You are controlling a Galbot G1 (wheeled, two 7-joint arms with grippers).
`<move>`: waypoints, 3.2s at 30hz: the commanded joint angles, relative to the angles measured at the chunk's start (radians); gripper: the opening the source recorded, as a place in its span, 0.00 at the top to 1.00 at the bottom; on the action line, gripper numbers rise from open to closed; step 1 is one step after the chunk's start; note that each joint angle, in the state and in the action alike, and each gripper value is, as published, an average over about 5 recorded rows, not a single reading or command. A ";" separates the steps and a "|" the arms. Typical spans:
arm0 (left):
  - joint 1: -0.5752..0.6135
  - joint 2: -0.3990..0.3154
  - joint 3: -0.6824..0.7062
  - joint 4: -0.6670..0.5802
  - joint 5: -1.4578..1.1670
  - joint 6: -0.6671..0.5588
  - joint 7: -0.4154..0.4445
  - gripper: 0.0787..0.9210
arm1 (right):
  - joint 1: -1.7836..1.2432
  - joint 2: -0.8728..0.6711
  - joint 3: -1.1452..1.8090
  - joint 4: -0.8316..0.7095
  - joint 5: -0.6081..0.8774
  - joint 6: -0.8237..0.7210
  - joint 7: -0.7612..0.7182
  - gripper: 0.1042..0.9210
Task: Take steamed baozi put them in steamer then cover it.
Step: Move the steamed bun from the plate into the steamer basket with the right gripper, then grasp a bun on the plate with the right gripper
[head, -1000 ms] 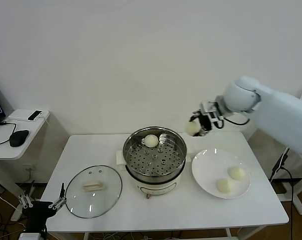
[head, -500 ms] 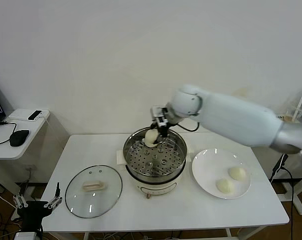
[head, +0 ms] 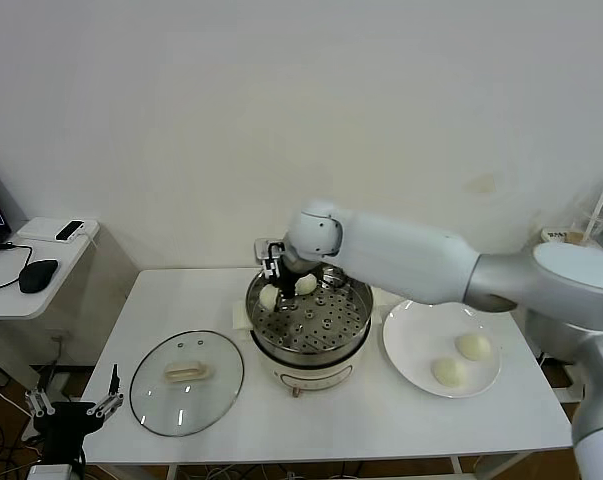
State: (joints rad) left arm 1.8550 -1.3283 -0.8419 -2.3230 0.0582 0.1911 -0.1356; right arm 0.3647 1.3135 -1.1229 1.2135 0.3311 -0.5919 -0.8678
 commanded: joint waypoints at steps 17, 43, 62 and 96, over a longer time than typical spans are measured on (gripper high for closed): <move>-0.001 0.000 -0.001 -0.001 -0.001 0.000 0.000 0.12 | 0.081 -0.055 0.000 0.057 -0.050 0.032 -0.104 0.13; 0.006 0.035 0.009 0.005 -0.009 -0.002 0.000 0.12 | 0.003 -0.916 0.141 0.493 -0.369 0.322 -0.356 0.12; 0.023 0.026 0.007 0.006 0.006 0.003 0.001 0.12 | -0.621 -0.879 0.536 0.366 -0.587 0.376 -0.297 0.12; 0.027 0.009 0.003 0.017 0.014 0.002 0.000 0.12 | -0.642 -0.681 0.554 0.135 -0.623 0.353 -0.255 0.21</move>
State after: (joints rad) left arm 1.8818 -1.3196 -0.8394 -2.3061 0.0714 0.1924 -0.1350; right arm -0.2686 0.6122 -0.5746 1.3732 -0.2880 -0.2365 -1.1259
